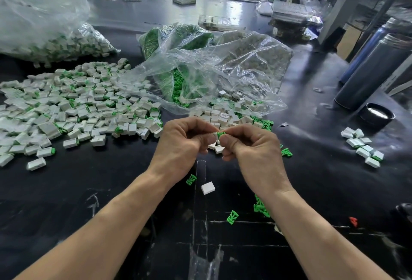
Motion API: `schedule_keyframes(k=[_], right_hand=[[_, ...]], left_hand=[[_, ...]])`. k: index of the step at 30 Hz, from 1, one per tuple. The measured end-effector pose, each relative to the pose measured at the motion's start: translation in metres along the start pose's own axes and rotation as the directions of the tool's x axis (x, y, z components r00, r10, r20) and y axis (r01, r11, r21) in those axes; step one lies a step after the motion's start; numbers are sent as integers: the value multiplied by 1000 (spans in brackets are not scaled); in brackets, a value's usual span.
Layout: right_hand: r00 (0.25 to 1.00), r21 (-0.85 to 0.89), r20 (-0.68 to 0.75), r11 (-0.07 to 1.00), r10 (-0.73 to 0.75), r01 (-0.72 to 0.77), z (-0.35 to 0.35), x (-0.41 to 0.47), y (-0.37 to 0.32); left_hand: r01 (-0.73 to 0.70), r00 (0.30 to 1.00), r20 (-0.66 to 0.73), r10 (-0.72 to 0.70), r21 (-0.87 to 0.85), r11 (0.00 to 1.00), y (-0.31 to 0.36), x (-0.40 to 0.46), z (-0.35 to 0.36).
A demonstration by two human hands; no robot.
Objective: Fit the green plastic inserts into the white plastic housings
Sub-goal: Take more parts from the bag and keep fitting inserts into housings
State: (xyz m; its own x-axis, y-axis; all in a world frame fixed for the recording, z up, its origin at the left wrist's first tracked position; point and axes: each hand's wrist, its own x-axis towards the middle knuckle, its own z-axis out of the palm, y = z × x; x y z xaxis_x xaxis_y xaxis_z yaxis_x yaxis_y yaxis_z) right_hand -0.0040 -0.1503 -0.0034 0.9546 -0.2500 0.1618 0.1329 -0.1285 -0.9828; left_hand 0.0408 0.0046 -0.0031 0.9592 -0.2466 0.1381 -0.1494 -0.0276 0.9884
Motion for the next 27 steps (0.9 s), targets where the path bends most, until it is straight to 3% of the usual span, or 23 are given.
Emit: schedule_keyframes(k=[15,27], right_hand=[[999,-167,20,985,-35,38,-1,-2,2],[996,-280,3,956,-94,91,-1,-2,0]], left_hand=[[-88,995,66,74,241,967,7,1,-4],[-142,990,49,133,304,942,6,2,-2]])
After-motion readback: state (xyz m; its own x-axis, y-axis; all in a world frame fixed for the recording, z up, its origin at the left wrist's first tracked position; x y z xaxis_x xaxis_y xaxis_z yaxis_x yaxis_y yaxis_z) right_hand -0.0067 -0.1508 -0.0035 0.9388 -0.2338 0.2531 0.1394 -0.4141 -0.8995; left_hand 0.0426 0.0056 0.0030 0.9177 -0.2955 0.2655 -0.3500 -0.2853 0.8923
